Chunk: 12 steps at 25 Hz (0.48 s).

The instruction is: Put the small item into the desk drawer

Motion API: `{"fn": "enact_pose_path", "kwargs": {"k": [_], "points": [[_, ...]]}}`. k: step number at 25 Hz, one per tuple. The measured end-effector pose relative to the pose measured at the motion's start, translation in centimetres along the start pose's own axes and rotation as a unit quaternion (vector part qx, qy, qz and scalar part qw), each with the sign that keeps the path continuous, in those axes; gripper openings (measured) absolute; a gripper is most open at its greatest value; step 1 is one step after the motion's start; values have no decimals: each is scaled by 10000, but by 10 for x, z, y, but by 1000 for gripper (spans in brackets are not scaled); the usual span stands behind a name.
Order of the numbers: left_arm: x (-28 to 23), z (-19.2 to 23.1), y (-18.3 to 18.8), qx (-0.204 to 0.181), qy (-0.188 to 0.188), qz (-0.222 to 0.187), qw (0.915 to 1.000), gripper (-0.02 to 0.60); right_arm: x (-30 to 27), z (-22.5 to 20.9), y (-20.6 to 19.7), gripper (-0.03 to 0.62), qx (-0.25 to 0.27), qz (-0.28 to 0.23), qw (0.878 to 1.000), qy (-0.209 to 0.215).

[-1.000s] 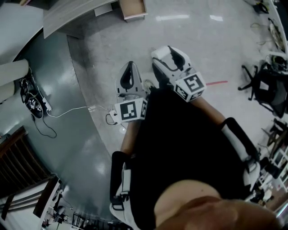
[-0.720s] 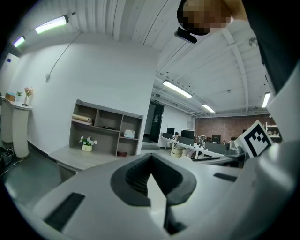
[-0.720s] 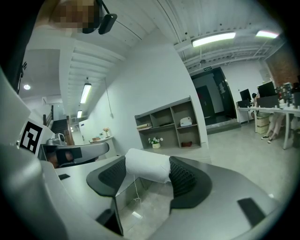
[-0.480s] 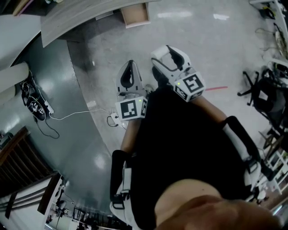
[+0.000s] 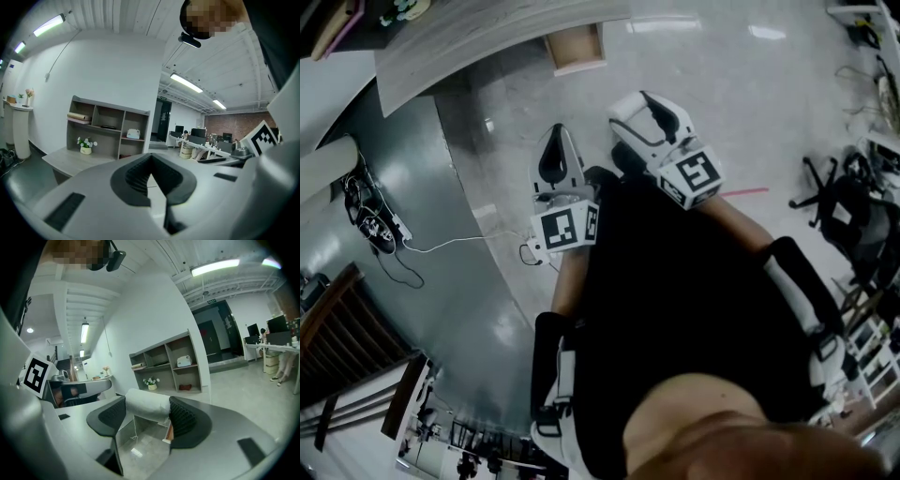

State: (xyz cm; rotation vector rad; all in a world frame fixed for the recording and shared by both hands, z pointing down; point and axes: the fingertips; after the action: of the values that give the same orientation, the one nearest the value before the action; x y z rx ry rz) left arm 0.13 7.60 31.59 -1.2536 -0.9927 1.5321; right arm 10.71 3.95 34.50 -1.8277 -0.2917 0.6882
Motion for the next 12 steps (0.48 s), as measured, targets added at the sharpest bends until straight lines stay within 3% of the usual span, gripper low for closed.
{"fn": "enact_pose_path", "kwargs": {"k": [12], "points": [[-32,17,6,11,186,55,9998,-9,-36,-27,-4,285,-244,194,9995,-19]]}}
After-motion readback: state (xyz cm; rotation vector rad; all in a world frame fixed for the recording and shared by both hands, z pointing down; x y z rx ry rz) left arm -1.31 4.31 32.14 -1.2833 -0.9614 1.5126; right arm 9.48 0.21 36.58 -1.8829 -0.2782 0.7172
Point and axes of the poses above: the fingertips, and each gripper's own axes: x backward along the fingers, z to its left, y out of its top, and after that the axes turned 2 degrees about z, right-handed
